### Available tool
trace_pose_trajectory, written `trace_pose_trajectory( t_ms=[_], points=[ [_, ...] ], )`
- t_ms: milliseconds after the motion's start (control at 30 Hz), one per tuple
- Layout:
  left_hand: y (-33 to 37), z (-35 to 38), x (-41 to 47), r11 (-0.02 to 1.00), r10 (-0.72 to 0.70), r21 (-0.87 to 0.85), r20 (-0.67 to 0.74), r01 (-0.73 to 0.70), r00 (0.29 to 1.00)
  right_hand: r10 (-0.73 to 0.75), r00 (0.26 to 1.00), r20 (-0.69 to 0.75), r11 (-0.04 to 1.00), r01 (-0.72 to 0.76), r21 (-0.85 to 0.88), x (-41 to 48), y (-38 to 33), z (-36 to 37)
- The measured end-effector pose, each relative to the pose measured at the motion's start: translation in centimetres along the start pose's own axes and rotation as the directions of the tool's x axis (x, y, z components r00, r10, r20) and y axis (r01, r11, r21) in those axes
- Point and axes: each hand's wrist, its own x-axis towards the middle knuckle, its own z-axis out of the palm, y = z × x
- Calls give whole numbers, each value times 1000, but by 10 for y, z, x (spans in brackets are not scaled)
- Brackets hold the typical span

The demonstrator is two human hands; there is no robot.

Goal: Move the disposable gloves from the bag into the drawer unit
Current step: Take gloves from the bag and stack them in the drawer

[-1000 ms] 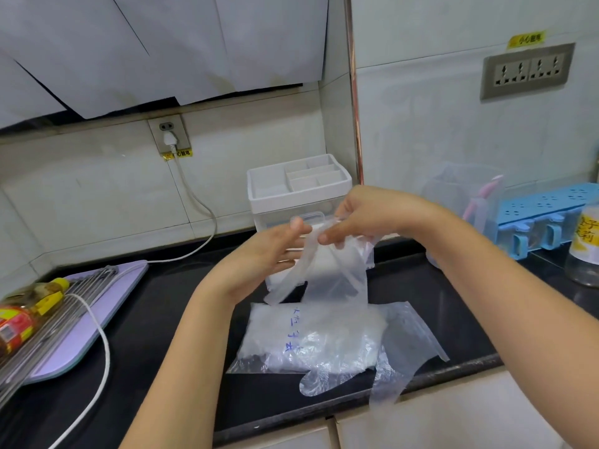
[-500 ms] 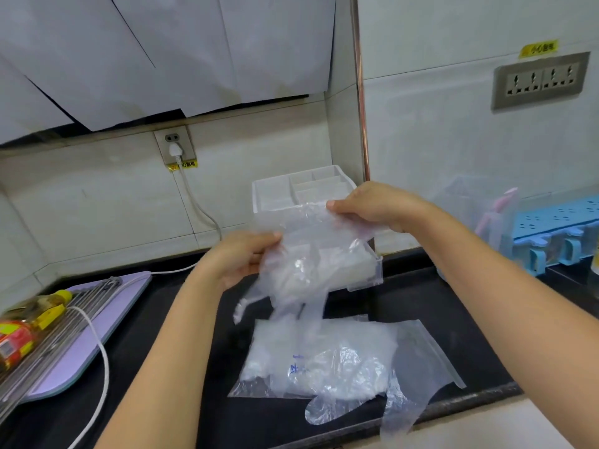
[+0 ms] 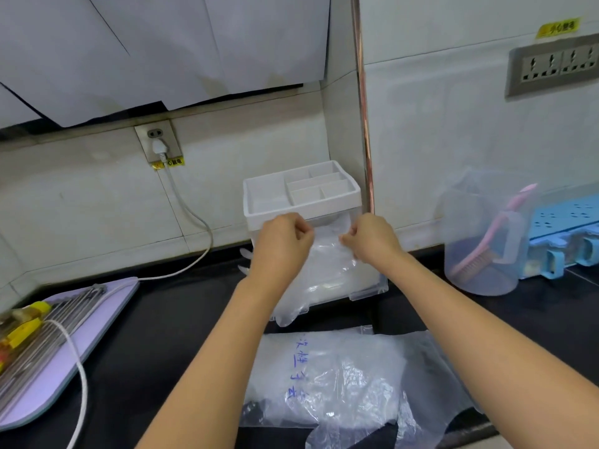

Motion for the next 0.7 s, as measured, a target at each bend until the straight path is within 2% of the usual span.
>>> trace_pose_trajectory(
  t_ms=[67,200,400,467,533,567,633,700],
  points=[
    [-6,18,5,997,-46,76,170,33,984,3,1000,15,997,-2,-71,3,2,3],
    [-19,43,13,980,-161,178,448,88,879,18,1000,9,986,-17,-167,5,4,10],
    [-36,56,22,965,-226,241,568,102,792,-1,1000,29,944,10,-329,0,3,8],
    [-42,57,24,968,-225,223,587,112,778,-88,995,-43,929,67,-363,-4,0,2],
    [-46,57,24,975,-202,200,595,100,778,-240,967,-87,932,204,-301,-8,-6,-2],
    [-48,58,25,979,-185,182,602,93,776,-279,960,-31,941,267,-206,-10,-10,-3],
    [-50,59,24,987,-147,145,610,72,779,-284,927,246,952,304,-46,-11,-18,0],
    [-50,58,22,991,-120,123,621,55,775,-228,820,525,948,310,-74,-12,-22,7]
  ],
)
